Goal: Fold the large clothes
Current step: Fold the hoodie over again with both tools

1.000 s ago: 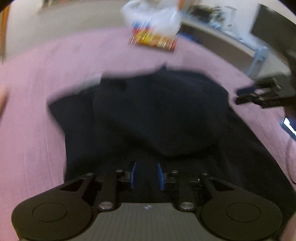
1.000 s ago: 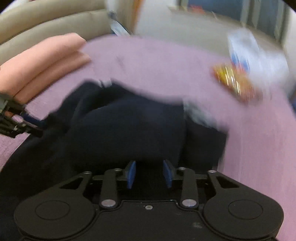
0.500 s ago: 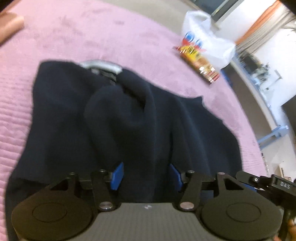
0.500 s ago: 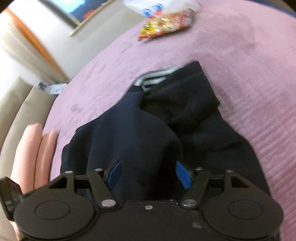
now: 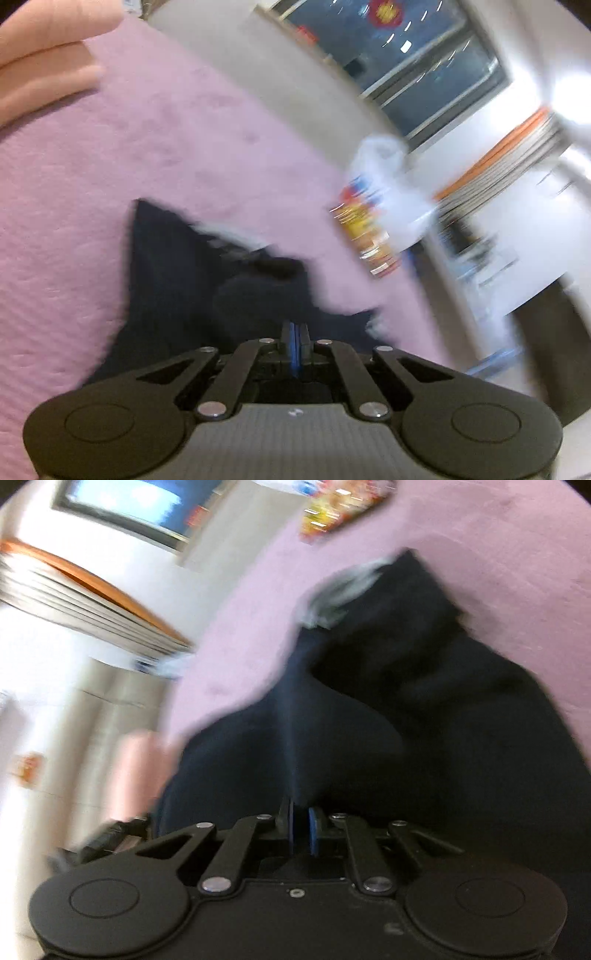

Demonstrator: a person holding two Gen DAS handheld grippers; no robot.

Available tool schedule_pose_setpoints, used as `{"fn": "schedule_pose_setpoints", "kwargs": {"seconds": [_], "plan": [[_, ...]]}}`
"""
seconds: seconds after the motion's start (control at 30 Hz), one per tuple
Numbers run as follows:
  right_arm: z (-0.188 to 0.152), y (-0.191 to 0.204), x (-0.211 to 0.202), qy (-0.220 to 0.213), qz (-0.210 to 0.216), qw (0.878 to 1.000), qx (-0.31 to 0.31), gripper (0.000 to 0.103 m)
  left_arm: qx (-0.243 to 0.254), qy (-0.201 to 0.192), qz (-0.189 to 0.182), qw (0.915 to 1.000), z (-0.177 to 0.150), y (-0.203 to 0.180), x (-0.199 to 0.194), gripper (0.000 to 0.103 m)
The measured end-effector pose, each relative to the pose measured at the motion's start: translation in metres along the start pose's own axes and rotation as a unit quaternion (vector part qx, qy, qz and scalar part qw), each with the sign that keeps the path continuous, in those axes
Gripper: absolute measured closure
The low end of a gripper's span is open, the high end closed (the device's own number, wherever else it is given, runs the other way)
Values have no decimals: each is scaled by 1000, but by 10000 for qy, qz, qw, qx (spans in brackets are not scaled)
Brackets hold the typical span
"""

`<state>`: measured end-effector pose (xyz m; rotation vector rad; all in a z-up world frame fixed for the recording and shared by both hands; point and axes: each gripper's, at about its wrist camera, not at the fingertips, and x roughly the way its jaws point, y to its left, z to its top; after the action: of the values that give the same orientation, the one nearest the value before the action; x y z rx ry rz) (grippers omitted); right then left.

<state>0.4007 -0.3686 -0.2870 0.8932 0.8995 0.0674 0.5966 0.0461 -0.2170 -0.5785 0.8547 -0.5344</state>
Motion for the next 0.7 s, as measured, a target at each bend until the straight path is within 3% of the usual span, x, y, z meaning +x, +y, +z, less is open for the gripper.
{"fn": "schedule_pose_setpoints", "kwargs": {"seconds": [0.1, 0.13, 0.17, 0.23, 0.27, 0.4, 0.47, 0.53, 0.6, 0.7], "plan": [[-5, -21, 17, 187, -644, 9976, 174, 89, 118, 534, 103, 9985, -13, 4, 25, 100], [-5, -26, 17, 215, -663, 9972, 258, 90, 138, 692, 35, 9975, -18, 2, 30, 93], [-5, -29, 15, 208, -559, 9975, 369, 89, 134, 833, -40, 9964, -22, 0, 35, 78], [-3, -27, 7, 237, -431, 9980, 404, 82, 94, 1108, -108, 9937, -31, -3, 44, 62], [-2, -21, 0, 139, -407, 9987, 277, 82, 89, 1140, -166, 9933, -32, -5, 46, 61], [8, 23, -32, -544, -281, 9962, -624, 82, 33, 611, -928, 9938, -34, -25, 25, 60], [16, 51, -34, -853, -278, 9891, -1171, 75, 315, 435, -1131, 9921, -33, -47, 26, 49], [19, 75, -20, -932, -313, 9801, -1723, 44, 719, 580, -1046, 9902, -36, -71, 47, 49], [16, 95, 5, -746, -342, 9719, -2207, 32, 1115, 884, -729, 9871, -46, -81, 79, 51], [-1, 108, 45, -242, -479, 9557, -2893, 36, 1335, 1451, 167, 9802, -66, -69, 120, 76]]}}
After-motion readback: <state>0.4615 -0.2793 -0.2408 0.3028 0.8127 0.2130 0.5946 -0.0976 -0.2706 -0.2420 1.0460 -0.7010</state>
